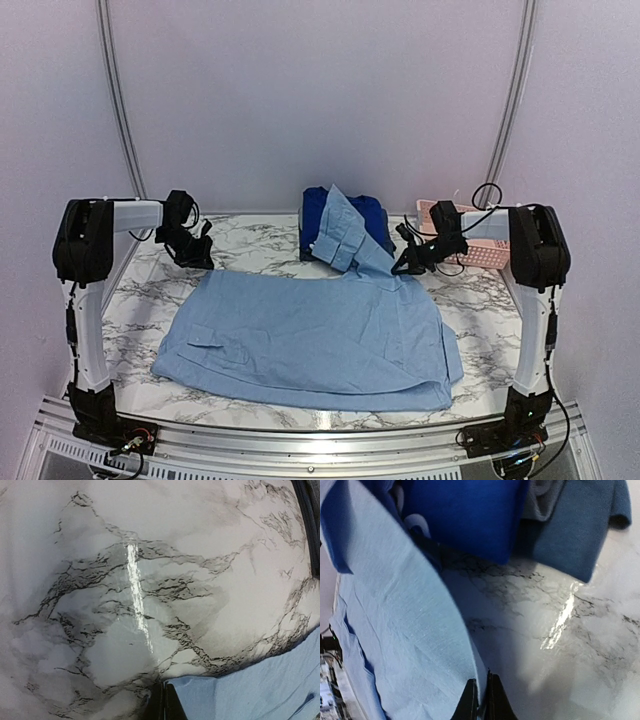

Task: Fold and stack the mixed laundry pile
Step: Pick up the 1/3-folded shirt from the center of the board.

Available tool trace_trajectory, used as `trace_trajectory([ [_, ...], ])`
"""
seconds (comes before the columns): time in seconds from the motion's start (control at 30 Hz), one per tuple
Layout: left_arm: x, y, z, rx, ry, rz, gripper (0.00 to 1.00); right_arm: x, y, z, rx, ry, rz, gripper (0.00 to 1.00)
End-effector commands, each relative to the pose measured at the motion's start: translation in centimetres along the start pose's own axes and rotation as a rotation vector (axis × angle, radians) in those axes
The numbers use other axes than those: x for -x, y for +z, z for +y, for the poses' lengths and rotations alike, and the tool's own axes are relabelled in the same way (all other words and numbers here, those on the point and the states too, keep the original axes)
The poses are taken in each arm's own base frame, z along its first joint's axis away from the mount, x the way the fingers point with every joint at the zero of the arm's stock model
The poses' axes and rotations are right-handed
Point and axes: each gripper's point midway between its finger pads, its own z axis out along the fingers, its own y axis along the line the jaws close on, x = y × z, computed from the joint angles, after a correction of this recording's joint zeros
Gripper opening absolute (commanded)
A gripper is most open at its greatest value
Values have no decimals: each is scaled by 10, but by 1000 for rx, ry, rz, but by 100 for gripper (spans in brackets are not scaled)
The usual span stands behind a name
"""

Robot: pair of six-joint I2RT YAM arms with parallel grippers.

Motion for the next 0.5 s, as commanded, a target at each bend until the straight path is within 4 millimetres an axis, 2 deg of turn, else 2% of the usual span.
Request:
trace_trajectory([
  [0.0,4,-4,-9,-27,-5,5,0,24,-13,19,23,-57,-48,3],
  [0.17,19,-26,-16,-25,9,-54,0,36,-32,30,9,-81,-89,0],
  [0.3,27,-46,-21,-16,26,-103,0,37,-47,42,3,-102,-113,0],
  [0.47,19,-65,-27,-22,41,-127,0,30,-64,58,4,-113,-139,0],
])
